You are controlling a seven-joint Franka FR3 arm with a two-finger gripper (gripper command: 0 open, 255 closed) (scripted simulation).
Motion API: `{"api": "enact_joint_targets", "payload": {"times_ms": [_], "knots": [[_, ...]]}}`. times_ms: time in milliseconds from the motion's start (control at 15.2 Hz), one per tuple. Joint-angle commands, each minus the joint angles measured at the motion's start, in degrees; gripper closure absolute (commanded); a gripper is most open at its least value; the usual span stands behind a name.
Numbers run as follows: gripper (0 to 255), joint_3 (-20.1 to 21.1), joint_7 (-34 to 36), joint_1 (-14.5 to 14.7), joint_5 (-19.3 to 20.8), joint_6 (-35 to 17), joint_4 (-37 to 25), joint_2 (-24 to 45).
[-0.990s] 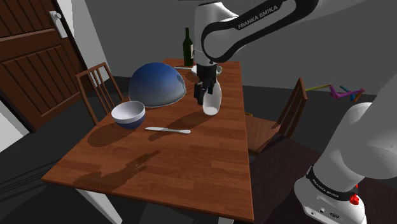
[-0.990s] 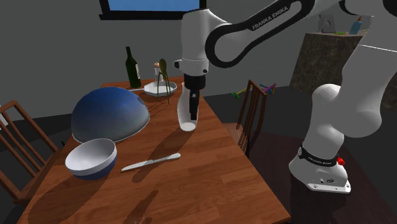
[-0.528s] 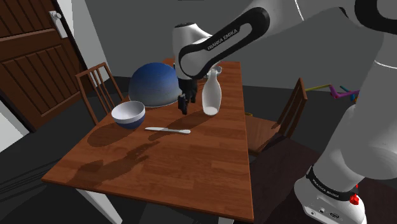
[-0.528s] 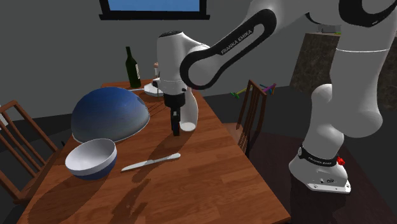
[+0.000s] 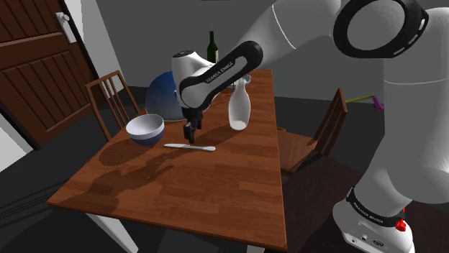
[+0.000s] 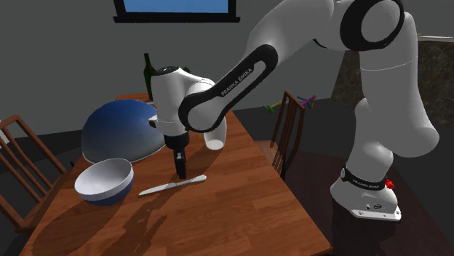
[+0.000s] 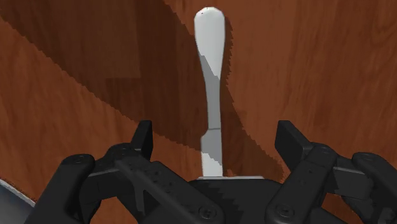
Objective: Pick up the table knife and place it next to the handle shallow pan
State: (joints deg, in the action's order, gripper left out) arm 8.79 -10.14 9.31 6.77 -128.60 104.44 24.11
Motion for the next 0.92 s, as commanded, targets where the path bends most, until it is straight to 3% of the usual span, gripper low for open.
{"api": "enact_joint_targets", "payload": {"times_ms": [0,528,858], "knots": [[0,0.2,-0.9,0.8,1.0,0.1,-4.3,4.5],[0,-0.3,-0.5,1.1,1.8,-4.2,-3.7,8.2],[0,-0.3,-0.5,1.1,1.8,-4.2,-3.7,8.2]]}}
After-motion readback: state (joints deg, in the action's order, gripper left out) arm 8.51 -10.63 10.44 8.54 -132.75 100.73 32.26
